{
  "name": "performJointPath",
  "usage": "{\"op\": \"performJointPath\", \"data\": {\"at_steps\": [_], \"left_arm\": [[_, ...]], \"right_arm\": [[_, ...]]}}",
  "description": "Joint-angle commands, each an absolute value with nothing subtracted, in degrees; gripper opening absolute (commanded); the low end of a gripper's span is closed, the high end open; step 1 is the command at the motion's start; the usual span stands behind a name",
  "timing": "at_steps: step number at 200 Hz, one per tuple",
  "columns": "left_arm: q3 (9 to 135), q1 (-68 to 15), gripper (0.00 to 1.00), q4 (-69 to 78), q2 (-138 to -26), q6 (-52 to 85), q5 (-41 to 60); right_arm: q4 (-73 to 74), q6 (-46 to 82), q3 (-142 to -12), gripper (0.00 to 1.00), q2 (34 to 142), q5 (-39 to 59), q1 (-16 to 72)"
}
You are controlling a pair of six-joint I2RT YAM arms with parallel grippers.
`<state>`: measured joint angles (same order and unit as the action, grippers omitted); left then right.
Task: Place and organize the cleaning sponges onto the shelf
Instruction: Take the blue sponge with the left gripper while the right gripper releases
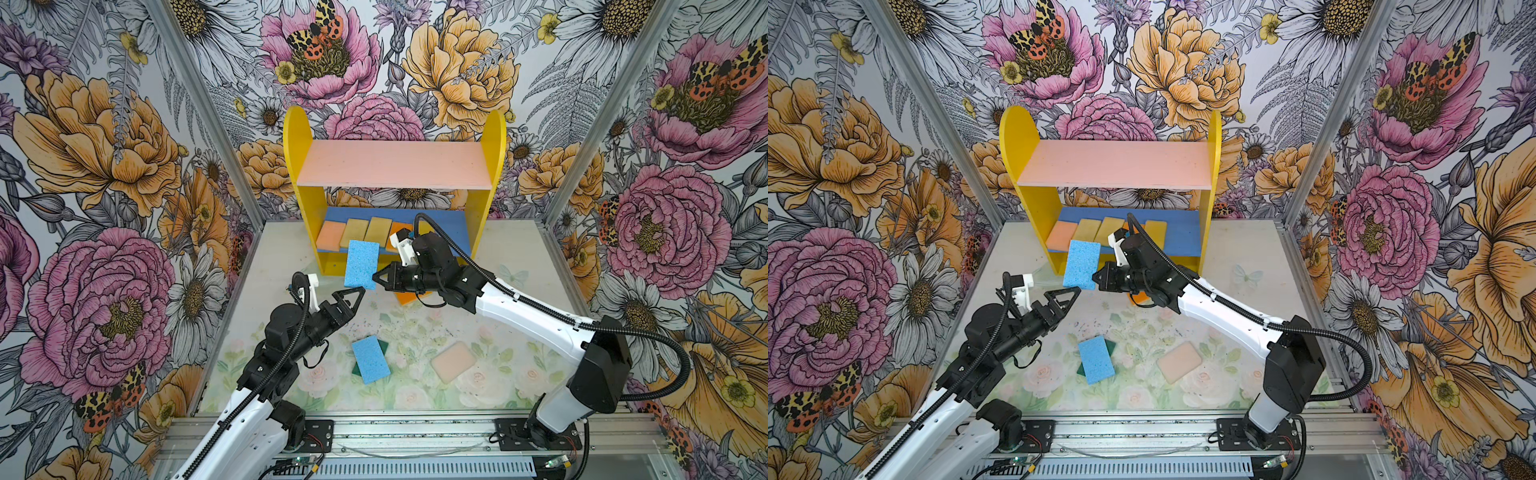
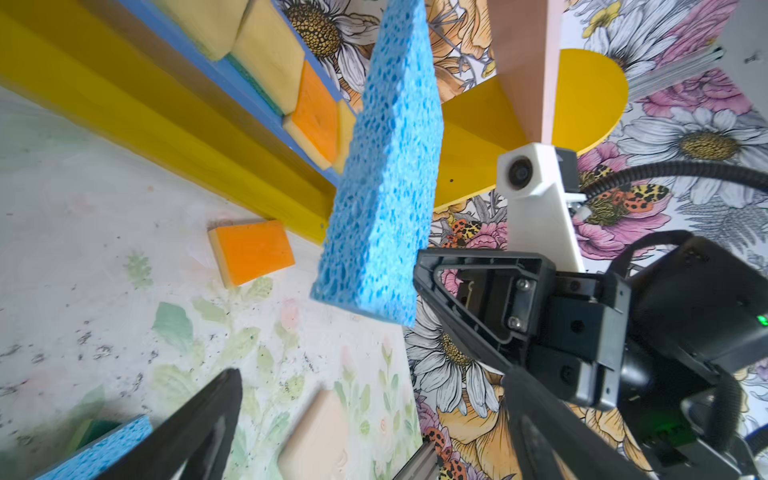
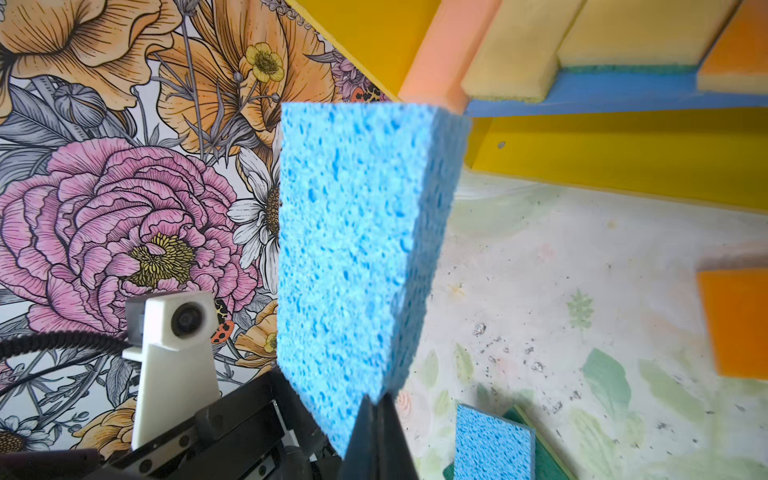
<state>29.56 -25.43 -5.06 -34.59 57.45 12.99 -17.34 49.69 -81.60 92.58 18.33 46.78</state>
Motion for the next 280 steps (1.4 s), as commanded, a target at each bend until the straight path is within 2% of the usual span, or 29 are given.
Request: {"op": "performJointPath", "data": {"at_steps": [1,13,38,55,113,186,250,280], "left_arm": [[27.6,-29.3,0.99,4.7,-33.8,61.0,2.1],[25.5,-31.8,0.99,8.8,-33.2,62.6,-3.6],[22.2,-35.6,0.87,17.3,-33.9,64.6,-13.7],[21.8,-36.7,0.82,21.4,-36.0,64.6,-16.1],[22.5,-37.3,0.73,33.4,-44.2,62.8,-15.6],[23.8,-38.3,0.41,38.5,-47.7,62.0,-14.2],[24.5,-38.4,0.03,37.3,-47.5,61.7,-13.7],[25.3,-38.4,0.0,36.1,-47.1,61.0,-13.4]], "right_arm": [[-16.8,51.9,-83.6,0.0,91.3,18.3,46.7],[-16.8,52.6,-84.1,0.0,91.1,18.1,46.7],[-16.7,54.2,-84.2,0.0,90.0,16.9,46.7],[-16.7,54.8,-84.4,0.0,89.1,16.4,46.8],[-16.7,55.5,-84.7,0.0,87.3,16.9,46.7],[-16.7,55.3,-84.2,0.0,86.6,16.9,46.8],[-16.2,55.0,-84.1,0.0,86.4,17.1,46.8],[-16.1,54.8,-84.6,0.0,86.6,17.5,46.8]]}}
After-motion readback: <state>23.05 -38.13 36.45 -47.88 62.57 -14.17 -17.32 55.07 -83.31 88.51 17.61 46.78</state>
